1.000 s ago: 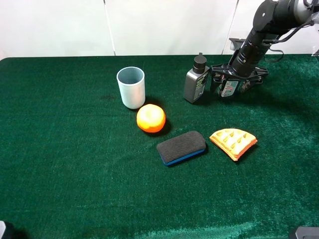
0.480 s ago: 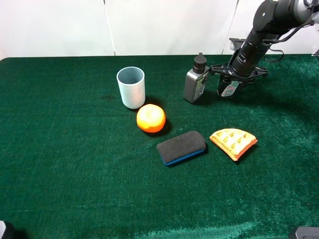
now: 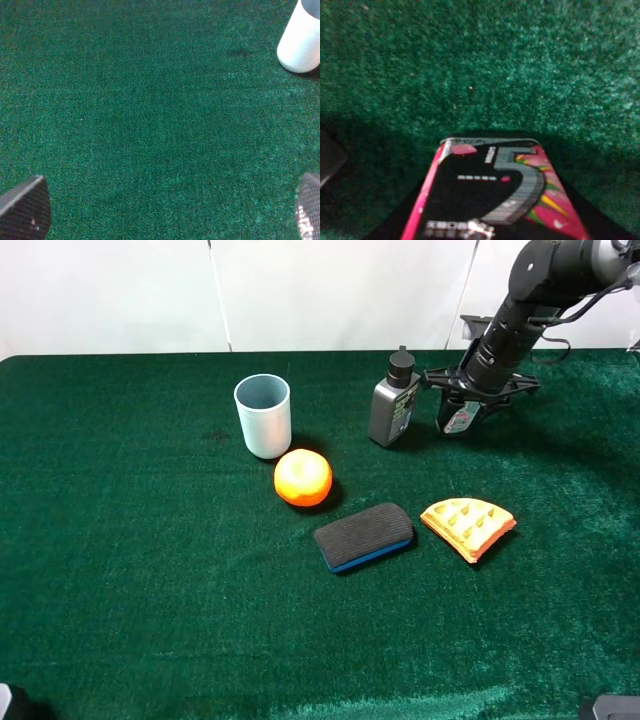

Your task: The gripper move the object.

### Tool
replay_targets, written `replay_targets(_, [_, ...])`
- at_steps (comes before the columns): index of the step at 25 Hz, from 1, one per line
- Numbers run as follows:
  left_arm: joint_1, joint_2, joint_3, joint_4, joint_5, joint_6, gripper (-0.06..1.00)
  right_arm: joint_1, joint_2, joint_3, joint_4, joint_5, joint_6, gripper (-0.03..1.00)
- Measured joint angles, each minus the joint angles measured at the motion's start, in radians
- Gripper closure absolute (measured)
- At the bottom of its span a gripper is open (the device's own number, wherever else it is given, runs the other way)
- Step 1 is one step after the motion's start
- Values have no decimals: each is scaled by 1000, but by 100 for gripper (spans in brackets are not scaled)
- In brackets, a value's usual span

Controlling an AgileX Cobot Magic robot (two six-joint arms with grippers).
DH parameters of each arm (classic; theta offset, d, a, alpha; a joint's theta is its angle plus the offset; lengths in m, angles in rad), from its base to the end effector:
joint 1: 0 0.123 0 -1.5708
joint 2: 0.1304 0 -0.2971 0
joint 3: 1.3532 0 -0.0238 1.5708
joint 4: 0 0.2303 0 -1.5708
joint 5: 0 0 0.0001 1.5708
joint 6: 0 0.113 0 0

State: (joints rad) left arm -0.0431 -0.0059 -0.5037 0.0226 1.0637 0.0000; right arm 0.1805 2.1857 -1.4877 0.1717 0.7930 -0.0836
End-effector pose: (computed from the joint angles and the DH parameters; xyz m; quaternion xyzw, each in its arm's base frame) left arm -0.0167 0.0030 0.2581 0.0178 0.8513 0.0000 0.5244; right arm 0.4138 0.0895 0.1183 -0.0763 0.9914 0.0698 0.0798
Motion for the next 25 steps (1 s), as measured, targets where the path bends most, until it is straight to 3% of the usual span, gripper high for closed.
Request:
replay_targets(16, [0, 0, 0, 0, 0, 0, -5, 0, -26, -239, -87, 334, 56, 63])
replay_targets(25, [0, 0, 0, 0, 0, 0, -5, 0, -108, -253, -95, 395, 100, 63])
